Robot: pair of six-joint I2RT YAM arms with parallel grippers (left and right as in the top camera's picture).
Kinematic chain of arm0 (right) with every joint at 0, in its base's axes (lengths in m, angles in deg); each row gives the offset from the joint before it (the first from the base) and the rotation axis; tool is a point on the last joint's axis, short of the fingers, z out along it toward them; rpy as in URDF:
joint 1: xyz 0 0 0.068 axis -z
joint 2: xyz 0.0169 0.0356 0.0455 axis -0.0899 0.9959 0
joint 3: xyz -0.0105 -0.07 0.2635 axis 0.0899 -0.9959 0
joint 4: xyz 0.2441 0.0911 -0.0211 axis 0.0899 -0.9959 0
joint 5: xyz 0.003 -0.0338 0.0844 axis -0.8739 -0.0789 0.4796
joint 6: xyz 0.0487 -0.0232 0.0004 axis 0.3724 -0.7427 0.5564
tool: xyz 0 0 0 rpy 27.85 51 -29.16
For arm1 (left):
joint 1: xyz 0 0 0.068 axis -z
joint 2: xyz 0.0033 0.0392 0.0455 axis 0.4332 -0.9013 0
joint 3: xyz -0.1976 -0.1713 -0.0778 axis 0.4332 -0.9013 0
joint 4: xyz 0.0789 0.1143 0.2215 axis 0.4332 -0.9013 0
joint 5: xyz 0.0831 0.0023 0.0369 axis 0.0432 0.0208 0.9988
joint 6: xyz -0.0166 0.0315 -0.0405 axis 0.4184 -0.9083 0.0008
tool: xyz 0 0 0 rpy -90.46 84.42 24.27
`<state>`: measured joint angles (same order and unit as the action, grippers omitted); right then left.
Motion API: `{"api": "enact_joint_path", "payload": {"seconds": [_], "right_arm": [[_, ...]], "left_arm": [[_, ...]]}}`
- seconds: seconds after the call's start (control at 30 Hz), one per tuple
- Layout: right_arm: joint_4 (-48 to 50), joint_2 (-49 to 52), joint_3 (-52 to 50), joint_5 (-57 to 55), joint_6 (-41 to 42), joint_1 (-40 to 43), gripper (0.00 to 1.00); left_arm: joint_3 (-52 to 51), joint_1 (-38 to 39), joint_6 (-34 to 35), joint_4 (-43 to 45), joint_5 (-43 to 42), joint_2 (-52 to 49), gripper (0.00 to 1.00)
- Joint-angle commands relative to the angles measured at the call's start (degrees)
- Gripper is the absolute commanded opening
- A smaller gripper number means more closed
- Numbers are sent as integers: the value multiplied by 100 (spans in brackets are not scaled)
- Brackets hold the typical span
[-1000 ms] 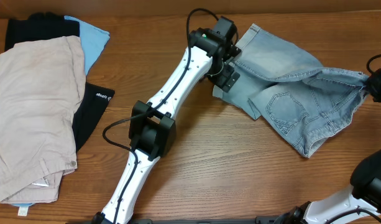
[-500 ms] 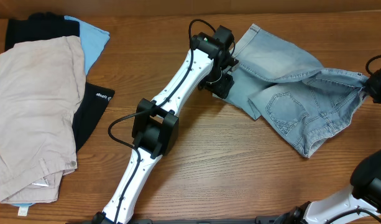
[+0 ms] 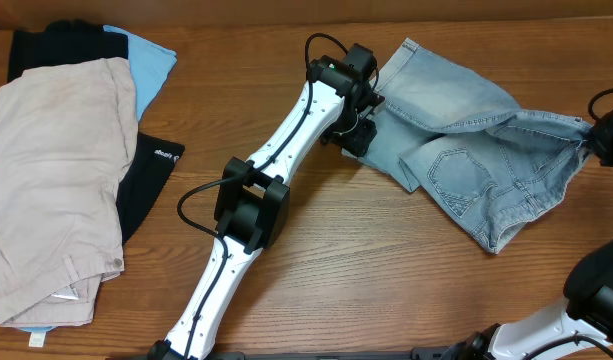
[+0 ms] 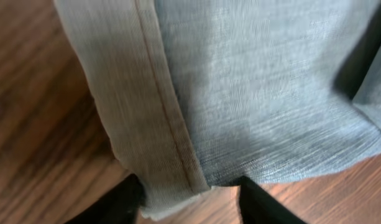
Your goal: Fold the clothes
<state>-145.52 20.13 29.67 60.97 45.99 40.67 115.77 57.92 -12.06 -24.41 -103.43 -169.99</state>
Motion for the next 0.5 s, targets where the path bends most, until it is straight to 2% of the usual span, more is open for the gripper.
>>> {"api": "enact_joint_path", "payload": {"seconds": [0.0, 0.07, 0.13, 0.17, 0.27, 0.47], "right_arm": [[-24, 22, 118, 94, -48, -17, 4], [-33, 22, 118, 94, -48, -17, 4], [-48, 22, 118, 94, -48, -17, 4], [-46, 22, 118, 94, -48, -17, 4], [-48, 22, 118, 94, -48, -17, 4], [-131, 22, 118, 101, -48, -17, 4]], "left_arm": [[-4, 33, 269, 214, -168, -116, 47], [-4, 35, 273, 286, -269, -149, 45], [-9, 42, 267, 286, -262, -177, 39], [-9, 42, 267, 284, -262, -201, 33], [-11, 39, 269, 223, -262, -240, 5], [24, -262, 264, -367, 278, -98, 4]]}}
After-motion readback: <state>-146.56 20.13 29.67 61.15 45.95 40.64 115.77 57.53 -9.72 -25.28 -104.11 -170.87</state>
